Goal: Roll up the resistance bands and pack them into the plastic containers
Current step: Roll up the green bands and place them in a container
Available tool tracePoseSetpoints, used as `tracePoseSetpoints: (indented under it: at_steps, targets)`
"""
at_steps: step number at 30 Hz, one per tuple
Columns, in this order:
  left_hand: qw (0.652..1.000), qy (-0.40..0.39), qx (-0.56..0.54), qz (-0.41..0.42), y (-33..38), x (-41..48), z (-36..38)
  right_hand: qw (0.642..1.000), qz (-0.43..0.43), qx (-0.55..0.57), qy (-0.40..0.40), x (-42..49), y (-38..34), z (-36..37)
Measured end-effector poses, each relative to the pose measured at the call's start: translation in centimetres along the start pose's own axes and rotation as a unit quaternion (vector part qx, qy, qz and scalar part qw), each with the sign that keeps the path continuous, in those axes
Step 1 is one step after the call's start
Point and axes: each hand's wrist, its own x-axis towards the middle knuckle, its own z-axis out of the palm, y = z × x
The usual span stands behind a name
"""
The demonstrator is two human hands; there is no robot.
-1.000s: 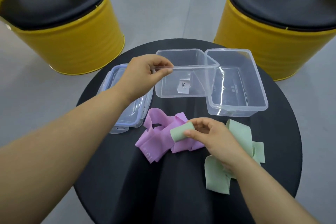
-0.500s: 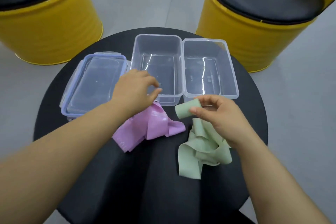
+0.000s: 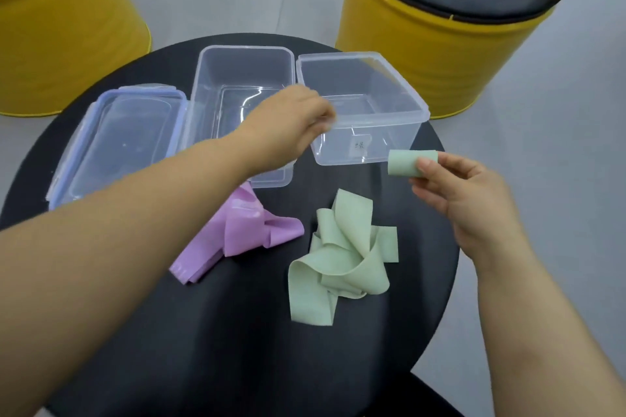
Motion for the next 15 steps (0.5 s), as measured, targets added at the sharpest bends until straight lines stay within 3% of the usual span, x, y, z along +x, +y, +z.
tracePoseSetpoints:
  at_steps: [7,15]
  targets:
    - [0.999,0.017,-0.005,0.043,0.1,1.9,-1.9,0.998,0.009,0.062,0.01,0.4,0.0,-0.7]
    - [0.999,-0.027,-0.014,0.01,0.5,0.5,0.5,0.997,-0.033,0.071,0.001,0.3,-0.8,-0.4]
